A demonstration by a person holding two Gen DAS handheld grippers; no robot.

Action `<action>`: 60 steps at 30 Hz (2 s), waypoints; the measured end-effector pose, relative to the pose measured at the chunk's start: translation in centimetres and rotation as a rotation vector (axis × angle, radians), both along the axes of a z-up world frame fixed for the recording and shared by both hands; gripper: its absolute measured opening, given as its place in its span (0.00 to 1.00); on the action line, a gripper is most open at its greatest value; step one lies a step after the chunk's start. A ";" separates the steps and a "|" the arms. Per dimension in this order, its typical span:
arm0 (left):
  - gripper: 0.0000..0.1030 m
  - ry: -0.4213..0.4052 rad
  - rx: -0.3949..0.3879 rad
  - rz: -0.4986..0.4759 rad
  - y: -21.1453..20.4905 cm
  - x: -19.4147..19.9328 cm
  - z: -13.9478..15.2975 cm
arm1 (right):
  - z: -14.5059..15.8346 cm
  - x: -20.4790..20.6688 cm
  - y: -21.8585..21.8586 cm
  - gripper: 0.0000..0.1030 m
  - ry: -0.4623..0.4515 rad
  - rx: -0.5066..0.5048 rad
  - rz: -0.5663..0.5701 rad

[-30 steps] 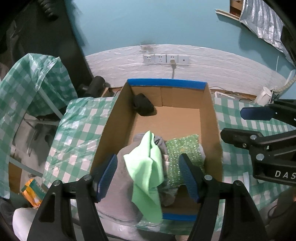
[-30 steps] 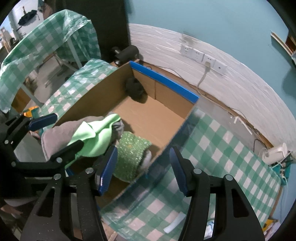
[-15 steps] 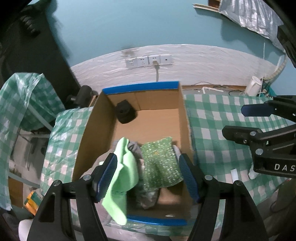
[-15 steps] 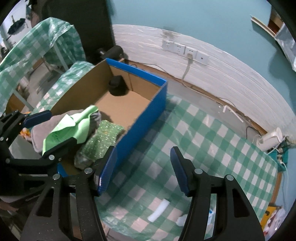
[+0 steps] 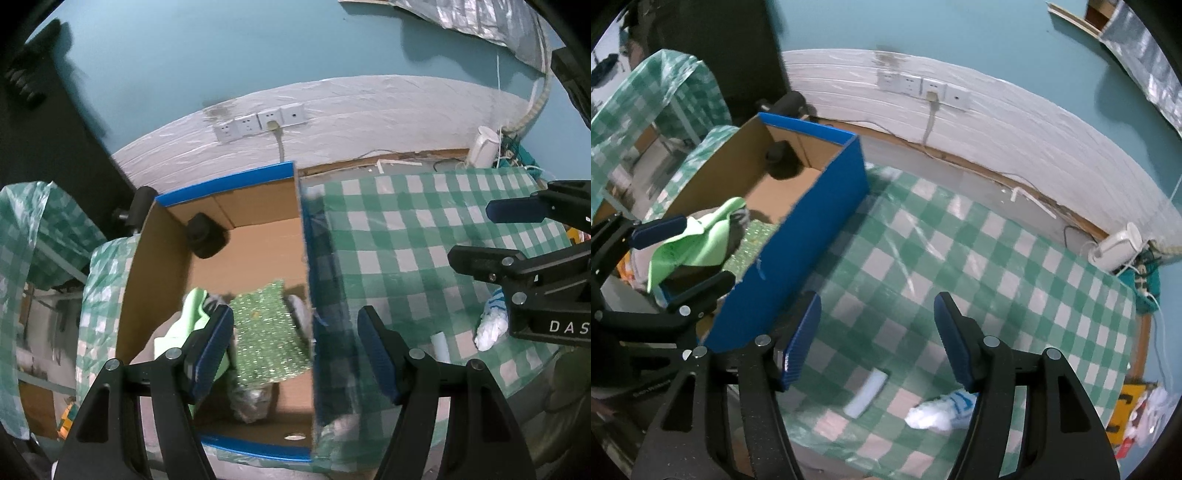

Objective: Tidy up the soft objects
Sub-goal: 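Move both grippers back over the table toward the white-blue cloth and white foam tube, then grasp the white-blue cloth with the right gripper while the left gripper grasps the white foam tube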

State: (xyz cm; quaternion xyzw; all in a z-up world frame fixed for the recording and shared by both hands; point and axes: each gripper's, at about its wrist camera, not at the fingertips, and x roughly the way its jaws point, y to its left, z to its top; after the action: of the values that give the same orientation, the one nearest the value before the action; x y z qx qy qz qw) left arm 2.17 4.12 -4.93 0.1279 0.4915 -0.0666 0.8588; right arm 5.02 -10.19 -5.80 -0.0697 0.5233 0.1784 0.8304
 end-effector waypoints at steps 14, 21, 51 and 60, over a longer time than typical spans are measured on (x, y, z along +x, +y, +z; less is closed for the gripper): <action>0.74 0.051 0.036 -0.083 -5.4 0.0 -2.0 | -2.3 -0.9 -6.2 0.65 0.054 -0.022 -0.102; 0.74 0.099 0.061 -0.109 -7.9 0.0 -4.0 | -4.6 -1.9 -8.3 0.65 0.111 -0.047 -0.134; 0.74 0.254 0.087 -0.110 -10.5 0.5 -10.0 | -14.2 -2.5 -11.7 0.68 0.348 -0.075 -0.333; 0.74 0.302 0.083 -0.140 -11.5 -0.1 -11.1 | -16.3 -2.2 -11.7 0.61 0.375 -0.084 -0.308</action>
State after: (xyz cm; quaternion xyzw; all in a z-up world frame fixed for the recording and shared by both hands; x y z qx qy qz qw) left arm 2.12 -7.36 -16.06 0.1857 0.6073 -0.1246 0.7624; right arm 2.77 -21.94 -22.14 0.0107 0.6797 0.0378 0.7325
